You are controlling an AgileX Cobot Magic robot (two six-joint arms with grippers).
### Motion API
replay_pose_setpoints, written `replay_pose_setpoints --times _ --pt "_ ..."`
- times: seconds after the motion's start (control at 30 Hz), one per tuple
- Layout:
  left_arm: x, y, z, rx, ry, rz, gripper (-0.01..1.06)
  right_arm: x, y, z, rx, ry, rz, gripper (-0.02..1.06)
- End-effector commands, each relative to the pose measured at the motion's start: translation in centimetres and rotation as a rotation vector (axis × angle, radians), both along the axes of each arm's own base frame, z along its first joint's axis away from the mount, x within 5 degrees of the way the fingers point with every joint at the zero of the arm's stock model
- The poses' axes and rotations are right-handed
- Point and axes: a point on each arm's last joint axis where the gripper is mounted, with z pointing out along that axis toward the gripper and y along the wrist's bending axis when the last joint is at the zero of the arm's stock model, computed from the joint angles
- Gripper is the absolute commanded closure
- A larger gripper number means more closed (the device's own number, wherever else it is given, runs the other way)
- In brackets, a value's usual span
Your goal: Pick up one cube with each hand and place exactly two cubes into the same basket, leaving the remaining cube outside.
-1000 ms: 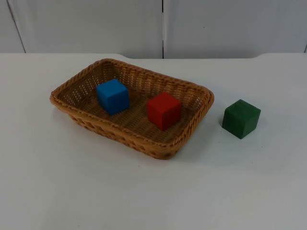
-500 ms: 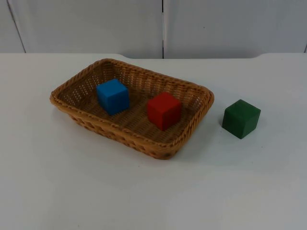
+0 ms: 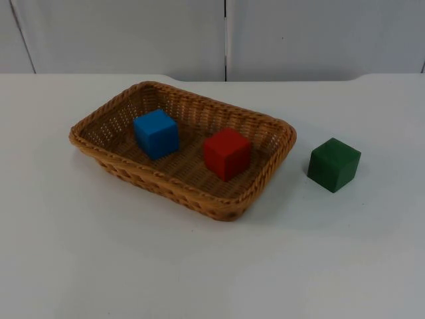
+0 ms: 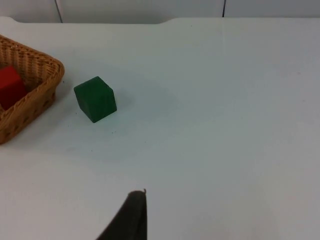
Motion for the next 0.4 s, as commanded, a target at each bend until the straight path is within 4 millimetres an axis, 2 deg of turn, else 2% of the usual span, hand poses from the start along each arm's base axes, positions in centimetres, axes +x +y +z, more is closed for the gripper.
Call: replay_pose_setpoints --times 0.0,0.37 --pt "0.04 0.04 -0.08 0.002 -0.007 0.001 0.00 0.03 0.03 -0.18 0.004 0.005 -0.008 -0.01" --pt "0.06 -0.02 -0.08 0.002 -0.007 0.106 0.00 0.03 0.03 -0.18 0.004 0.005 -0.008 -0.01"
